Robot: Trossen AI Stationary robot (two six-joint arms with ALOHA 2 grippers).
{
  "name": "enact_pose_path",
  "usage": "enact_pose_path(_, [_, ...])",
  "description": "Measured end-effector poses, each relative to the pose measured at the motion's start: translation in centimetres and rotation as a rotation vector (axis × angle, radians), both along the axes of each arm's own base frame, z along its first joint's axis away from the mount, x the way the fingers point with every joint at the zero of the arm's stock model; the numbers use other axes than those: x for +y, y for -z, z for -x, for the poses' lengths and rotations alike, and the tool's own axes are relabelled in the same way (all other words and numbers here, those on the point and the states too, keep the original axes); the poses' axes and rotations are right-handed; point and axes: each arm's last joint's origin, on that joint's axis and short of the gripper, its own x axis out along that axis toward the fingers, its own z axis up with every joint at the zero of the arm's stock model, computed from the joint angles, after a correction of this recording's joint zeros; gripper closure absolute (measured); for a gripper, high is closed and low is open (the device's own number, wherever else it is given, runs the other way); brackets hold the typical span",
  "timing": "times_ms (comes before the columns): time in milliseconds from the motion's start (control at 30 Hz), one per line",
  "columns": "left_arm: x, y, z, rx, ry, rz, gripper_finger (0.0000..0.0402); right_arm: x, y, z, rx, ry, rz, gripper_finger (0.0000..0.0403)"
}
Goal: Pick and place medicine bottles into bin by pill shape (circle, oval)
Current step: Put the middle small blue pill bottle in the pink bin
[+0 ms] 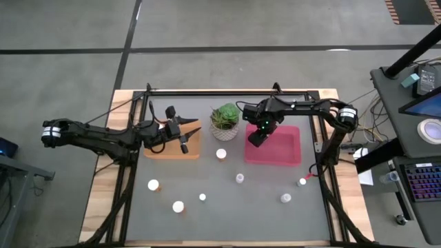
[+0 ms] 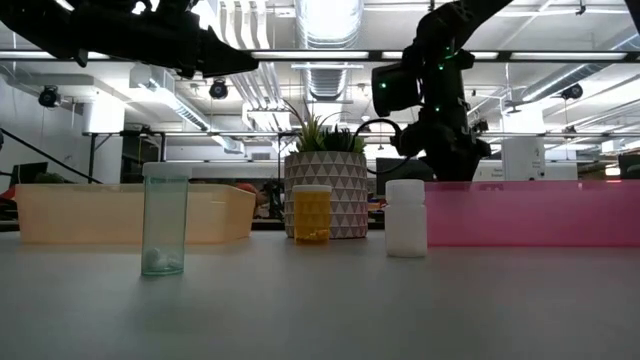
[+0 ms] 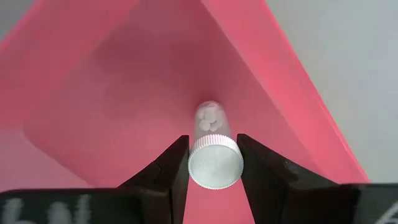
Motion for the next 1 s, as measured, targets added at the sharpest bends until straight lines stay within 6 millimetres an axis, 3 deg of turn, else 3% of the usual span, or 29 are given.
enact_pose_path(1000, [0.00,0.00,0.00,0.000,0.000,0.000,0.0262,-0.27,0.09,-0.51,-0.048,0.018,0.046,0.0264])
